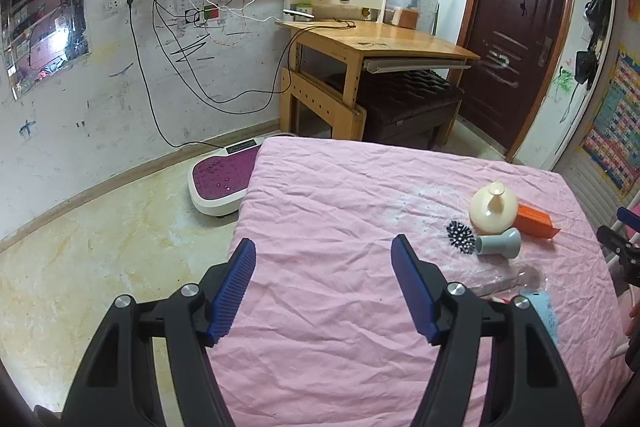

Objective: Collect trash
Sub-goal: 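Move both open tools back over the remaining trash on the table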

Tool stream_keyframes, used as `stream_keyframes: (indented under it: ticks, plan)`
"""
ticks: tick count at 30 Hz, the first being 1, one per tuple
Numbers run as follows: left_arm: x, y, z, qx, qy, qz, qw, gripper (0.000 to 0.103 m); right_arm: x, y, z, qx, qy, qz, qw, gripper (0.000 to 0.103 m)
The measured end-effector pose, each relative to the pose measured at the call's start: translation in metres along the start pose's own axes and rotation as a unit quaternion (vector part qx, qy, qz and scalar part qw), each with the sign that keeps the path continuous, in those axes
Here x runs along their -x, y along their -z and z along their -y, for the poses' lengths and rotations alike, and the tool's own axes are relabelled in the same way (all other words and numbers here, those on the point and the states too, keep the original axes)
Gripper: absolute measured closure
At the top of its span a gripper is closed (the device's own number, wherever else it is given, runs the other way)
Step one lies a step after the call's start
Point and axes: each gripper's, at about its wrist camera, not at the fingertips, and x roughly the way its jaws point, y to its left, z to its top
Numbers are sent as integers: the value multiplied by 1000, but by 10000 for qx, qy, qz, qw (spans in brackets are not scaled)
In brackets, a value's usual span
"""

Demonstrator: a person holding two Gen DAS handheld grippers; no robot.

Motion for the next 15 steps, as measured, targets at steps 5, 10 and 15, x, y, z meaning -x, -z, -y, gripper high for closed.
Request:
stream_keyframes:
  ticks: [5,10,15]
  plan:
    - [-4,-1,17,-238,182,-88,9995,37,-7,-3,-1,0,-54,-15,10000,6]
    - [-19,-4,47,-523,576,-280,9966,37,-23,-7,-6,-3,-277,-67,9996,6]
    - [-41,-8,86,-969,786,-453,9912,37,-48,-9,-16,251,-546,-158,9981,6]
